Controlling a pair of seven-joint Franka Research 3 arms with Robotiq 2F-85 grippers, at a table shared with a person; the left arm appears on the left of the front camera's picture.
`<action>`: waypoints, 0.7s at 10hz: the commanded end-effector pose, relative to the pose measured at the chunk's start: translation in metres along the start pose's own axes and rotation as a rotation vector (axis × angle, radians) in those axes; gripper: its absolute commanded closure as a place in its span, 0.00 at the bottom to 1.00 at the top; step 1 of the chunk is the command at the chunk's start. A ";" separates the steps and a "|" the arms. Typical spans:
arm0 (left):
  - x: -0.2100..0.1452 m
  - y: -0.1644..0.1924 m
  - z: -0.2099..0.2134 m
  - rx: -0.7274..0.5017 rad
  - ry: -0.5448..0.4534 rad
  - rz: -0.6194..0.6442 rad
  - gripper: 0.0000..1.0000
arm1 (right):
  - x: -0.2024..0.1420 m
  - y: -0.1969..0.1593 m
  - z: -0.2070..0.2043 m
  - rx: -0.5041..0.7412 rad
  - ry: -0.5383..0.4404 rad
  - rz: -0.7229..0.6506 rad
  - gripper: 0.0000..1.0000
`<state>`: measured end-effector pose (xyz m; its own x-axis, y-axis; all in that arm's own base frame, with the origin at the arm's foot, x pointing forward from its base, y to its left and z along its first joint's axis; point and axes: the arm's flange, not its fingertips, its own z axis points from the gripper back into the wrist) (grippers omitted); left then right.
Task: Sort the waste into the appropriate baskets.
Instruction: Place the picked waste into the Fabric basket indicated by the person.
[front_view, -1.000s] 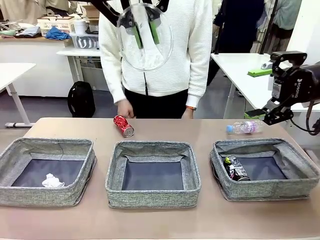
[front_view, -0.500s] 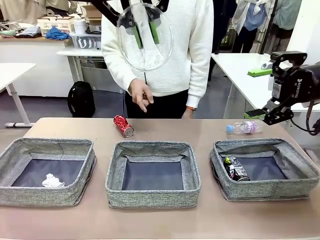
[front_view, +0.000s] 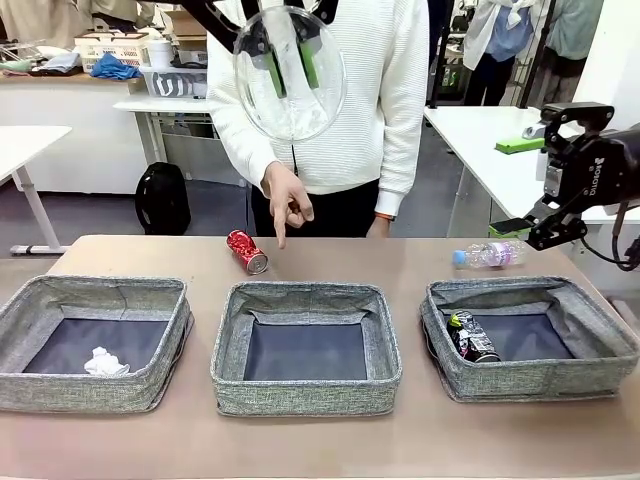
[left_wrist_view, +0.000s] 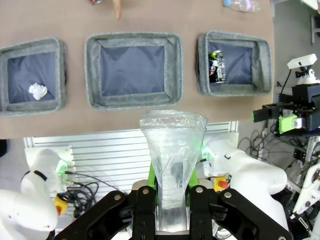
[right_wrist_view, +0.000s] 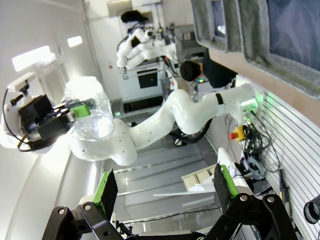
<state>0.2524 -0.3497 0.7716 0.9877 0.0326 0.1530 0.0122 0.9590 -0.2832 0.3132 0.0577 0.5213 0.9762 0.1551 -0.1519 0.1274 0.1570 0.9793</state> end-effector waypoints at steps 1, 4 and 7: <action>-0.001 0.002 0.003 0.005 -0.010 -0.017 0.76 | 0.000 0.002 -0.001 0.022 -0.001 0.006 0.00; -0.001 0.002 0.003 0.005 -0.010 -0.017 0.76 | 0.000 0.002 -0.001 0.022 -0.001 0.006 0.00; -0.001 0.002 0.003 0.005 -0.010 -0.017 0.76 | 0.000 0.002 -0.001 0.022 -0.001 0.006 0.00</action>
<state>0.2523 -0.3497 0.7716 0.9877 0.0326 0.1530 0.0123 0.9590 -0.2832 0.3132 0.0577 0.5213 0.9762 0.1551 -0.1519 0.1274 0.1570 0.9793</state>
